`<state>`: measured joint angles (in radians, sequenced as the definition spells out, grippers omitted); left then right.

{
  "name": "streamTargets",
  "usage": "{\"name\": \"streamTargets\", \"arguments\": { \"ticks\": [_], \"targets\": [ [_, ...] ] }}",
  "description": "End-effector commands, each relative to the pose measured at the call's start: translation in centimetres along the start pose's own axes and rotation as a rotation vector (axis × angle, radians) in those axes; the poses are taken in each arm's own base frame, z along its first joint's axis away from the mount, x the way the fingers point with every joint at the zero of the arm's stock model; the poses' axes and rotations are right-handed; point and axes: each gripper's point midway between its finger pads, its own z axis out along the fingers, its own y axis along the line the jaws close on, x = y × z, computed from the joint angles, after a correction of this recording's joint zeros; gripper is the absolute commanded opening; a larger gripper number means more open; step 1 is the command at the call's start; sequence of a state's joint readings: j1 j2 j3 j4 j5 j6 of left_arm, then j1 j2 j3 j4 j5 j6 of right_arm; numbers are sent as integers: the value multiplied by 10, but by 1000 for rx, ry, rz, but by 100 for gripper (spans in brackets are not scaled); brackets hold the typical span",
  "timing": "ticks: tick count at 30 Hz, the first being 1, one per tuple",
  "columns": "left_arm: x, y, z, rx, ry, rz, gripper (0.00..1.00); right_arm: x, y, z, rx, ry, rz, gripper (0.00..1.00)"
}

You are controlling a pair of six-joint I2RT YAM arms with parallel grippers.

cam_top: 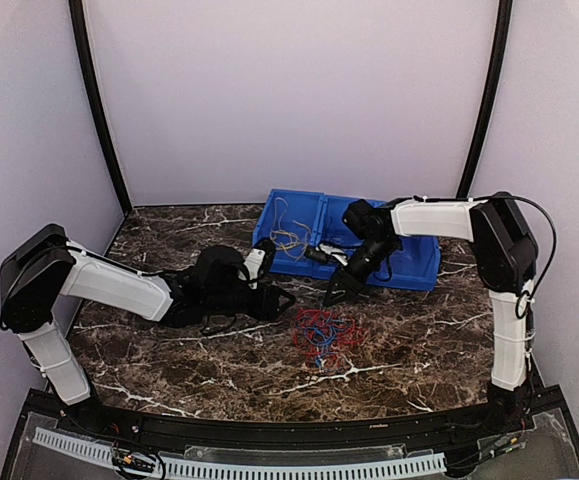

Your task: Untangle the cables

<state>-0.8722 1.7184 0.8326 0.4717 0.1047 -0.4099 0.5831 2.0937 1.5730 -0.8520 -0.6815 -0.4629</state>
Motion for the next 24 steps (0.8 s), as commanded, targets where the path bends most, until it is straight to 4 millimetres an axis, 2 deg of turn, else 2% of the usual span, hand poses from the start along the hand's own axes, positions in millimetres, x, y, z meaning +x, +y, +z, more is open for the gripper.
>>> {"name": "streamTargets", "arguments": {
  "ticks": [1,14,21,24],
  "targets": [
    [-15,-6,-1,16,-23,5,56,-7,6,4,-25,0,-4,29],
    [-17,-7,-2,18,-25,12,56,-1,-11,7,71,29,16,39],
    [-16,-7,-3,19,-25,14,56,3,-10,12,52,45,32,42],
    [-16,-7,-2,21,-24,19,56,2,-7,13,31,40,33,40]
  ]
}}
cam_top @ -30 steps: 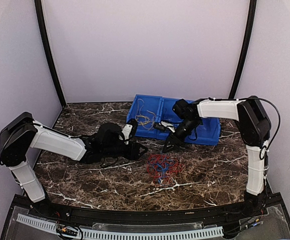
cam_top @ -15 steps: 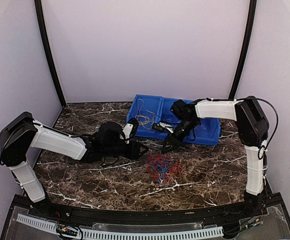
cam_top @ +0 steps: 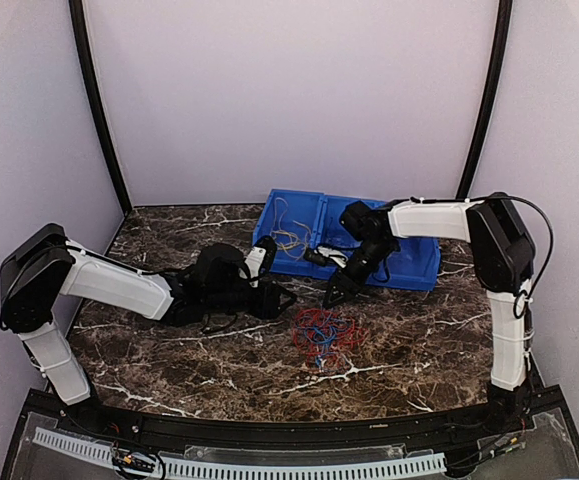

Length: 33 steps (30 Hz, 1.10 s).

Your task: Untangle the cables

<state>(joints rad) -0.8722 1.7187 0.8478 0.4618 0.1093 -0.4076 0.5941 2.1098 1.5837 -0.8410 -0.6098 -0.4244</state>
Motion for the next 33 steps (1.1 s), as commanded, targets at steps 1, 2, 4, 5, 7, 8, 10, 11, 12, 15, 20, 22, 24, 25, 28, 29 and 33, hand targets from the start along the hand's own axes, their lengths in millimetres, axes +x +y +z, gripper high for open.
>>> {"name": "streamTargets", "arguments": {
  "ticks": [1,2,4,5,7,8,10,11,12,15,20,22,24,25,28,29,33],
  "targets": [
    [-12,-5,-3,15,-21,17,56,-3,7,6,-44,0,5,37],
    [-12,-5,-3,13,-23,19,56,-4,11,6,-61,-5,4,35],
    [-13,-5,-3,15,-25,23,56,-8,16,4,-92,-20,-1,28],
    [-13,-5,-3,15,-24,24,56,-10,19,3,-104,-27,-6,21],
    [-13,-5,-2,12,-25,25,56,-14,22,0,-109,-37,-22,11],
    [-13,-4,-2,11,-24,25,56,-16,23,-3,-104,-44,-31,8],
    [-14,-6,-2,21,-34,29,56,-22,29,-13,-94,-68,-62,2],
    [-15,-9,-3,39,-40,31,56,-25,32,-18,-88,-82,-82,1],
    [-18,-13,-4,60,-61,35,56,-28,37,-25,-88,-101,-110,0],
    [-22,-24,-10,126,-105,47,57,-38,55,-44,-108,-161,-179,0],
    [-31,-35,-16,180,-155,70,60,-49,79,-65,-154,-224,-242,0],
    [-36,-43,-20,210,-184,92,60,-50,84,-71,-156,-234,-260,0],
    [-42,-50,-26,225,-217,119,61,-54,88,-78,-147,-246,-277,0],
    [-45,-54,-27,230,-226,133,61,-56,90,-81,-144,-253,-285,0],
    [-51,-60,-29,233,-235,168,61,-62,99,-94,-143,-282,-319,0],
    [-53,-64,-31,240,-249,190,62,-65,102,-97,-143,-292,-329,0],
    [-62,-77,-33,261,-301,239,62,-73,115,-111,-151,-328,-373,0]
  ]
}}
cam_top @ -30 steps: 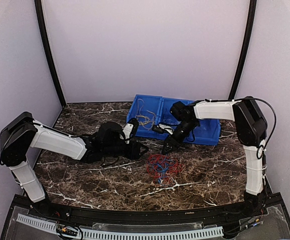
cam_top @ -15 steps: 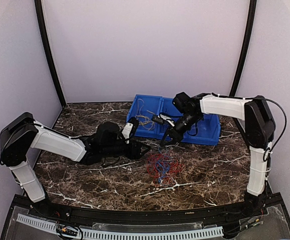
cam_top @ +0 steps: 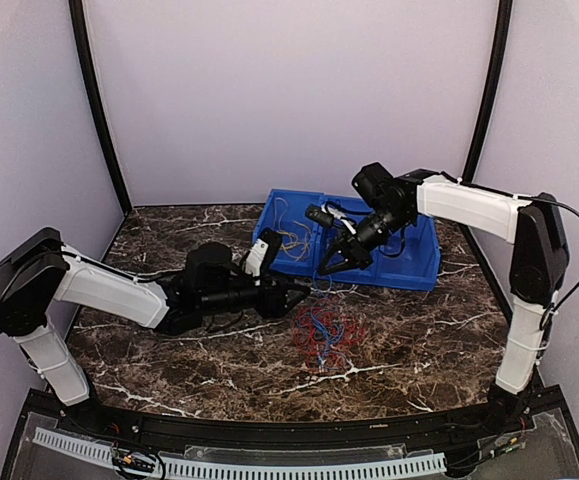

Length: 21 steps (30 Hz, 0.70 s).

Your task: Untangle the cables

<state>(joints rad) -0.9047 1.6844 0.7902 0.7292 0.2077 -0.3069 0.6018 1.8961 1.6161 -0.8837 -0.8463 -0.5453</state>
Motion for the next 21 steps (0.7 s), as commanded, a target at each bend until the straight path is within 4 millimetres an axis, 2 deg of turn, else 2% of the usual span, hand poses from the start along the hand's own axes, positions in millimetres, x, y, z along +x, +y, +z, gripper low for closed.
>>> {"name": "streamTargets", "arguments": {
  "ticks": [1,8,14,21],
  "targets": [
    [-39,-26,-3,61,-124,101,62,-37,30,-23,-21,-87,-117,0],
    [-62,-32,9,67,-229,119,60,-55,48,-35,-53,-125,-169,0],
    [-70,-32,26,86,-267,130,48,-67,60,-45,-60,-152,-202,0],
    [-74,-32,18,95,-333,78,39,-66,65,-46,-52,-151,-211,0]
  ]
}}
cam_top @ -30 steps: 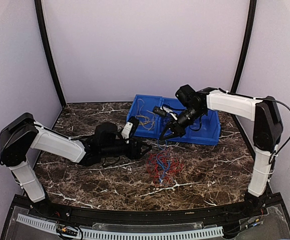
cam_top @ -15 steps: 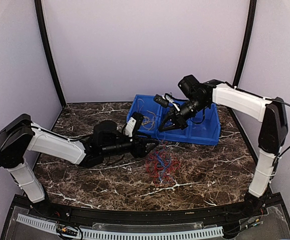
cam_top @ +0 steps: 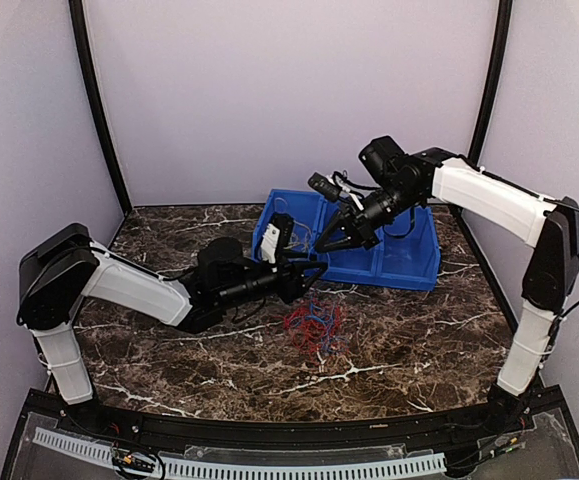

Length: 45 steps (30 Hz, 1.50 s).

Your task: Untangle the cables

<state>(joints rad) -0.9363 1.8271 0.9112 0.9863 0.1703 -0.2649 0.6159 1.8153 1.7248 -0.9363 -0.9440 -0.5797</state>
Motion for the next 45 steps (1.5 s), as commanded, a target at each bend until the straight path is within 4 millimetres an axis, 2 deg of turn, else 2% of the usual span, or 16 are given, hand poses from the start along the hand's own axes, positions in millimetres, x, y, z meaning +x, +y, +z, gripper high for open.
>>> {"name": "streamTargets", "arguments": {
  "ticks": [1,5,9,17,19,21,23,24,25,26,30,35,45],
  "targets": [
    [-26,-11,-8,36,-113,-17,39,-16,17,-7,-4,-29,-61,0],
    [-35,-15,-16,50,-141,-22,43,-15,15,-5,-4,-27,-58,0],
    [-43,-10,-21,7,-168,-18,41,-19,17,-6,-13,-36,-63,0],
    [-33,10,-3,-79,-142,-54,31,-24,24,-6,-38,-50,-71,0],
    [-18,18,5,-101,-129,-60,30,-29,29,-9,-53,-61,-84,0],
    [-17,23,8,-125,-152,-55,30,-35,37,-13,-78,-78,-103,0],
    [1,37,13,-176,-147,-55,30,-45,44,-18,-94,-98,-134,0],
    [1,37,16,-177,-150,-51,30,-52,47,-22,-93,-111,-154,0],
    [12,40,20,-179,-128,-49,30,-58,50,-26,-90,-120,-168,0],
    [13,39,23,-176,-125,-40,30,-65,52,-30,-84,-132,-176,0],
    [39,41,30,-176,-67,-25,30,-89,63,-43,-84,-182,-217,0],
    [72,43,26,-176,7,-38,29,-109,79,-61,-53,-214,-296,0],
    [116,48,9,-192,116,-68,28,-134,103,-110,9,-302,-401,0]
  ]
}}
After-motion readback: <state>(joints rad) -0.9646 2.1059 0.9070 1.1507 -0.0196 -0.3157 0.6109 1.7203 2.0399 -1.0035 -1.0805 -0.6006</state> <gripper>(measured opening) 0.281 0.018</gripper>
